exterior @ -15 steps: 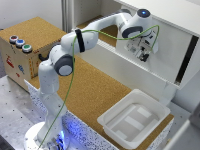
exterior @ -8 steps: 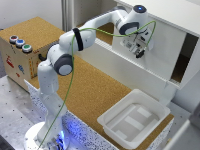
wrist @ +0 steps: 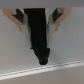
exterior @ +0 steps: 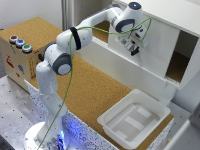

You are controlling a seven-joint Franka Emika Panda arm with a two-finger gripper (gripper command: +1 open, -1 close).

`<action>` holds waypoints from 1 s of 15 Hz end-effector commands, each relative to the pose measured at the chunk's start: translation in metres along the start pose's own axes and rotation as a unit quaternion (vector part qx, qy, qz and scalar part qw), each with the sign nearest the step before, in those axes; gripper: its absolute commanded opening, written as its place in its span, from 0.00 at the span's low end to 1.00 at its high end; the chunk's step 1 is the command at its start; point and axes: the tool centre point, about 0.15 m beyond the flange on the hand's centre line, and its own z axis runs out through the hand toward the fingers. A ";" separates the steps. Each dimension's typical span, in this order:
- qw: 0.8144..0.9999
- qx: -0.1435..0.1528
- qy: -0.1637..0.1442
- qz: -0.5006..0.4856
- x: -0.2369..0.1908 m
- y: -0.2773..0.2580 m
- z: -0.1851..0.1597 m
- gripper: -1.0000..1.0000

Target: Move the door all the way to the left and let go

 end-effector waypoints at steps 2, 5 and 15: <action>0.998 -0.063 0.016 0.015 0.005 -0.058 0.064 0.00; 0.998 -0.068 0.011 0.006 0.007 -0.072 0.067 0.00; 0.996 -0.085 0.014 -0.008 0.010 -0.139 0.074 0.00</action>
